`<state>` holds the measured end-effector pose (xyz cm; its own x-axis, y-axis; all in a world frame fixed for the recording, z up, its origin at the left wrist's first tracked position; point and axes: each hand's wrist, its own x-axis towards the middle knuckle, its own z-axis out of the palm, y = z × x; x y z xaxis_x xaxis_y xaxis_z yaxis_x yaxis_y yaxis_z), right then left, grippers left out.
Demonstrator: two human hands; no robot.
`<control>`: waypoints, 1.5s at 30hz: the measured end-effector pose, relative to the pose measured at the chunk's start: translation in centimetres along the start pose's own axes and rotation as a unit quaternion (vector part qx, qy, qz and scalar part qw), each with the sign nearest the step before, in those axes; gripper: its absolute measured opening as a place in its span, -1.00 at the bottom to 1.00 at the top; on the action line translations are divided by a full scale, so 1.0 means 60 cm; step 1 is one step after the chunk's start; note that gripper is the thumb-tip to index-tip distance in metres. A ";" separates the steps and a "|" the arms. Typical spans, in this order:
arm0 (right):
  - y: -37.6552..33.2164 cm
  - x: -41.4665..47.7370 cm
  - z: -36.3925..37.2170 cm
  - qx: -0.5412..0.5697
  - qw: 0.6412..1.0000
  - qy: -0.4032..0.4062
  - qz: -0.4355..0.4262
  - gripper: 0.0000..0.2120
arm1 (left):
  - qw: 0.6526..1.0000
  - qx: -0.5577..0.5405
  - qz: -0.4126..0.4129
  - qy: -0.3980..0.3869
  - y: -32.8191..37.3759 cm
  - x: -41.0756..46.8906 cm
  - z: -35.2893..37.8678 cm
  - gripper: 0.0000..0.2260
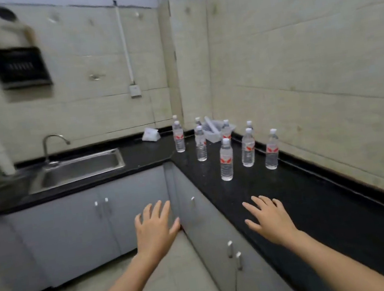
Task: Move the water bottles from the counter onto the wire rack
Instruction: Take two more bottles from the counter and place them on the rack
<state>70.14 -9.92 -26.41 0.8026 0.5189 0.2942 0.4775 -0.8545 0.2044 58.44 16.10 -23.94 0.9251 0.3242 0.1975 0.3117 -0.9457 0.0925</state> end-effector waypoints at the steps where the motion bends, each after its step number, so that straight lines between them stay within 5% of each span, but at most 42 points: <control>1: -0.035 0.023 0.002 0.013 1.000 -0.010 -0.020 -0.59 | 1.000 0.002 -0.027 0.003 -0.041 -0.005 -0.001 -0.52; 7: -0.202 0.136 0.009 0.066 0.988 -0.047 -0.130 -0.53 | 0.989 -0.005 -0.147 0.025 -0.205 -0.015 0.013 -0.55; 14: -0.322 0.280 0.058 0.111 0.973 -0.072 -0.188 -0.52 | 0.982 0.010 -0.169 0.088 -0.302 0.068 0.048 -0.51; 18: -0.363 0.394 0.095 0.105 0.969 -0.083 -0.206 -0.52 | 0.979 -0.021 -0.189 0.068 -0.337 0.168 0.069 -0.19; 21: -0.387 0.490 0.110 0.119 0.970 -0.050 -0.206 -0.52 | 0.980 -0.011 -0.189 0.061 -0.375 0.256 0.073 -0.12; 28: -0.426 0.645 0.173 0.149 0.964 -0.095 -0.199 -0.44 | 0.977 -0.026 -0.208 0.044 -0.461 0.398 0.101 -0.38; 32: -0.455 0.720 0.208 0.126 0.965 -0.115 -0.198 -0.48 | 0.974 -0.063 -0.208 0.058 -0.512 0.460 0.139 -0.16; 35: -0.478 0.781 0.231 0.113 0.968 -0.127 -0.186 -0.48 | 0.975 -0.076 -0.201 0.053 -0.559 0.530 0.170 -0.21; 42: -0.497 0.932 0.262 0.101 0.982 -0.131 -0.088 -0.37 | 0.984 -0.117 -0.133 0.038 -0.641 0.760 0.198 -0.30; 45: -0.487 0.984 0.261 0.095 0.986 -0.133 -0.021 -0.50 | 0.986 -0.135 -0.090 0.043 -0.662 0.858 0.198 -0.38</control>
<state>109.14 45.31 -29.64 0.8340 0.5511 0.0281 0.5505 -0.8344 0.0248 96.24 70.06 -29.04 0.8345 0.4984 0.2351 0.3897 -0.8354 0.3877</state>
